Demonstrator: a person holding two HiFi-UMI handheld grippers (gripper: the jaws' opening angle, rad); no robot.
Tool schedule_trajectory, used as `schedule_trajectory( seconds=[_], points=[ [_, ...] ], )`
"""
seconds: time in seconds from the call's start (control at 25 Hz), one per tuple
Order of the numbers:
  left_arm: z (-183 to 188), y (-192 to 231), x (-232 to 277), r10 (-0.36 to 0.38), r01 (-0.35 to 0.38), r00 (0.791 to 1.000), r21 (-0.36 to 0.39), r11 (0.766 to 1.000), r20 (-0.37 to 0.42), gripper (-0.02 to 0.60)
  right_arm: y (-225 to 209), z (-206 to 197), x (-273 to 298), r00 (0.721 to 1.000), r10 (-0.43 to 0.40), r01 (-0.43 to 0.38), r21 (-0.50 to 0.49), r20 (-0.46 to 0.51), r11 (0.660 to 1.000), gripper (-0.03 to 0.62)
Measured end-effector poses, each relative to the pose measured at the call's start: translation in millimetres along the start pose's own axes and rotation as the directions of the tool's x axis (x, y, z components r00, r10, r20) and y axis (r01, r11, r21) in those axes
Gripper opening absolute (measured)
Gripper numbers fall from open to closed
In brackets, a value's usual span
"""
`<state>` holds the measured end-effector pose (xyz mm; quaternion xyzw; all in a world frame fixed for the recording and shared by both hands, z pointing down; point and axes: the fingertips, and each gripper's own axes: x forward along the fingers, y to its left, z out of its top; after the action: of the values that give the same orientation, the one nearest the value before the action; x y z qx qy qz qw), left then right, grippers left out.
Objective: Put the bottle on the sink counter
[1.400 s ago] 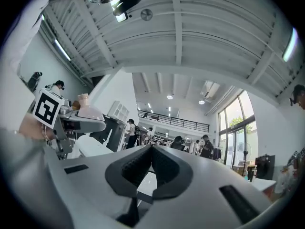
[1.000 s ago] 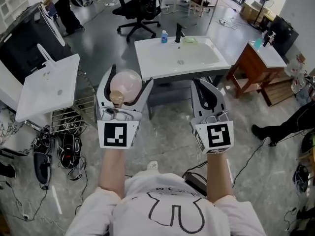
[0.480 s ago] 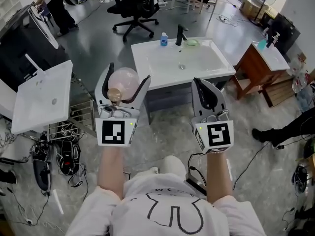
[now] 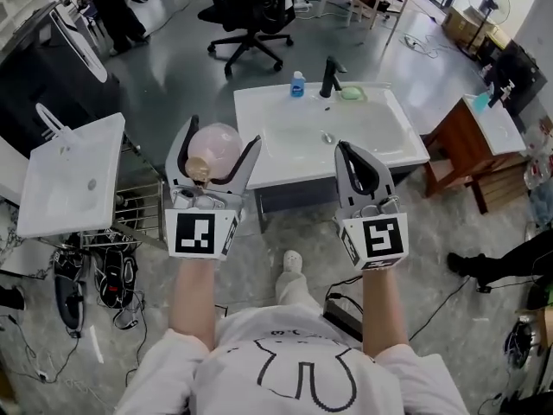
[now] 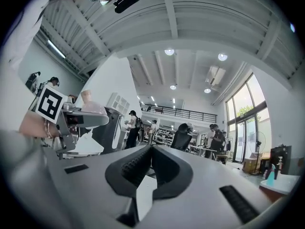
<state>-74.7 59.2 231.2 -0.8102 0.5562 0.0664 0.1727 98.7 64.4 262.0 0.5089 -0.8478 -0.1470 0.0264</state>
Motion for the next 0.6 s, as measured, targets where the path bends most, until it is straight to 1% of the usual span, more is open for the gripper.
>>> schedule_trajectory(
  seconds=[0.32,0.6],
  points=[
    [-29,19,89,0.067,-0.067,0.997,0.011,0.998,-0.026,0.416,-69,-28,89,0.999,0.052,-0.052,0.023,-0.011,0.998,0.029],
    [-63,32,153,0.113,-0.112,0.992,0.025,0.993,-0.061,0.416,-106,-53,153,0.992,0.127,-0.127,0.045,0.0,0.991,0.029]
  ],
)
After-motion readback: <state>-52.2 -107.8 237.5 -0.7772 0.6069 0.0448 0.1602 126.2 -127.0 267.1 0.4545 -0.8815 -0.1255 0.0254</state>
